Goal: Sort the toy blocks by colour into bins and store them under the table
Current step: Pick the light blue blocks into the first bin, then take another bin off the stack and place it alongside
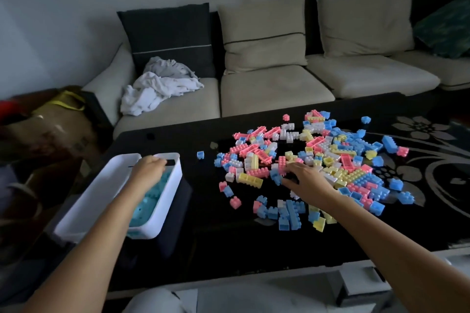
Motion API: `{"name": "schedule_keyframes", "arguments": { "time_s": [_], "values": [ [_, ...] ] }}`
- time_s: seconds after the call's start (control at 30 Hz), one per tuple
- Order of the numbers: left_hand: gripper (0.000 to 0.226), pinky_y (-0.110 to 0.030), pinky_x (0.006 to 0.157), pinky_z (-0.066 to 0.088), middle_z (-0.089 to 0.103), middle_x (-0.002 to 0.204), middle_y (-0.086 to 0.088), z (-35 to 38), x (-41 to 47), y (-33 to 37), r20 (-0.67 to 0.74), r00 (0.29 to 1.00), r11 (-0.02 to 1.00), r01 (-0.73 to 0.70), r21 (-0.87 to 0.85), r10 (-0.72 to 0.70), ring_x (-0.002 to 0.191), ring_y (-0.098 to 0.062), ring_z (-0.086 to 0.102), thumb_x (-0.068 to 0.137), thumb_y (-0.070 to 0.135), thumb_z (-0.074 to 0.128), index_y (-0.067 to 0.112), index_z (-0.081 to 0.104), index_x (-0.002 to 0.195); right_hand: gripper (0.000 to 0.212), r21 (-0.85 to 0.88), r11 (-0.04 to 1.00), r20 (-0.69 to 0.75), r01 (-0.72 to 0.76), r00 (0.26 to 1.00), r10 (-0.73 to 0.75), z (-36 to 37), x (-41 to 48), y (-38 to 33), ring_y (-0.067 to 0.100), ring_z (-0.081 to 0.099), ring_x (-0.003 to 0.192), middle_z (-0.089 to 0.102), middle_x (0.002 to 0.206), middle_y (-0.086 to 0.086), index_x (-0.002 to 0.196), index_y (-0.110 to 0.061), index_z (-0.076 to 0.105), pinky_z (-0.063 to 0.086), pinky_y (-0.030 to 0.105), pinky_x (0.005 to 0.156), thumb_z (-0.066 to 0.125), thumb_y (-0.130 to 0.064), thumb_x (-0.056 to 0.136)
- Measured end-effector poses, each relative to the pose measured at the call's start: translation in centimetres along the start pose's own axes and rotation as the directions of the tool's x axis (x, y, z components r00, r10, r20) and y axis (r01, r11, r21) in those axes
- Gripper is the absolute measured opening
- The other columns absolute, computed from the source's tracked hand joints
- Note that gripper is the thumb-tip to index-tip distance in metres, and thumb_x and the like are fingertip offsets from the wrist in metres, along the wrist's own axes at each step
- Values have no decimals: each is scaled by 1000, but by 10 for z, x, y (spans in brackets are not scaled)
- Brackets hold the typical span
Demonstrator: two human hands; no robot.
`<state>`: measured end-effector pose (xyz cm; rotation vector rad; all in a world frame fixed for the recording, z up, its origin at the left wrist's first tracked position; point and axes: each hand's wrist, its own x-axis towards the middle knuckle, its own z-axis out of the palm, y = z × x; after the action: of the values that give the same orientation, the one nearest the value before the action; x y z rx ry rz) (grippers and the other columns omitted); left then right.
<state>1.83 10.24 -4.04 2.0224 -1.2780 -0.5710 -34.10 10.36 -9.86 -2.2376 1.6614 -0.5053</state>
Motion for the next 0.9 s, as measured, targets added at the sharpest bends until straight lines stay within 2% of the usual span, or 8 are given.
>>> {"name": "schedule_keyframes", "arguments": {
  "time_s": [0.13,0.27,0.33,0.4,0.5,0.6,0.67,0.9],
  "values": [
    [25,-35,64,39,46,67,-9,-7,8,-34,16,998,994,-59,89,58,66,-23,48,85,13,42,18,47,61,36,-2,1000,10,-1,1000,1,4,1,-3,17,53,113,53,129,1,126,-15,54,38,21,83,50,-34,96],
    [24,-32,72,45,61,97,-9,-7,-5,-28,17,987,981,-161,112,160,77,-24,54,95,15,45,21,63,110,40,20,1000,9,-12,1000,12,6,-1,-10,18,50,119,50,135,2,131,-15,51,38,24,90,46,-37,97],
    [28,-28,67,44,64,107,-9,-17,-9,-28,-48,979,967,-187,175,198,83,-27,59,94,14,48,16,64,117,42,44,999,-14,6,1000,-5,7,-5,-21,19,48,122,47,138,2,131,-14,51,39,27,94,44,-39,97],
    [26,-30,78,44,66,113,-12,-33,-9,-35,-149,949,930,-228,287,279,100,-31,61,89,9,55,7,67,112,41,68,995,-33,71,997,-69,11,-10,-36,19,48,122,48,136,1,128,-14,53,39,26,94,45,-39,97],
    [31,-42,95,44,60,117,-26,-62,-6,-59,-258,933,874,-106,474,253,111,-41,54,83,7,61,-1,65,113,40,58,980,38,193,980,-195,21,-13,-59,17,45,126,45,138,-2,128,-17,53,37,25,99,49,-40,95],
    [39,-45,96,43,49,128,-27,-88,-5,-87,-262,965,805,162,570,-9,117,-44,48,89,13,52,-2,53,125,39,40,967,75,253,964,-255,33,-11,-80,13,42,128,43,140,-2,128,-18,54,35,25,102,51,-38,94],
    [37,-42,94,44,52,128,-24,-96,-6,-101,-213,974,770,191,608,-73,117,-40,51,93,13,47,-2,53,126,38,49,960,84,276,957,-279,40,-9,-95,12,44,125,46,137,-2,127,-18,54,37,24,102,51,-37,94],
    [25,-45,79,50,58,112,-20,-93,-14,-113,-339,935,782,133,609,105,101,-39,58,85,5,63,1,61,109,53,44,970,171,240,954,-244,78,-5,-130,13,29,138,37,146,-1,142,-20,36,31,29,109,49,-40,95]
  ]
}}
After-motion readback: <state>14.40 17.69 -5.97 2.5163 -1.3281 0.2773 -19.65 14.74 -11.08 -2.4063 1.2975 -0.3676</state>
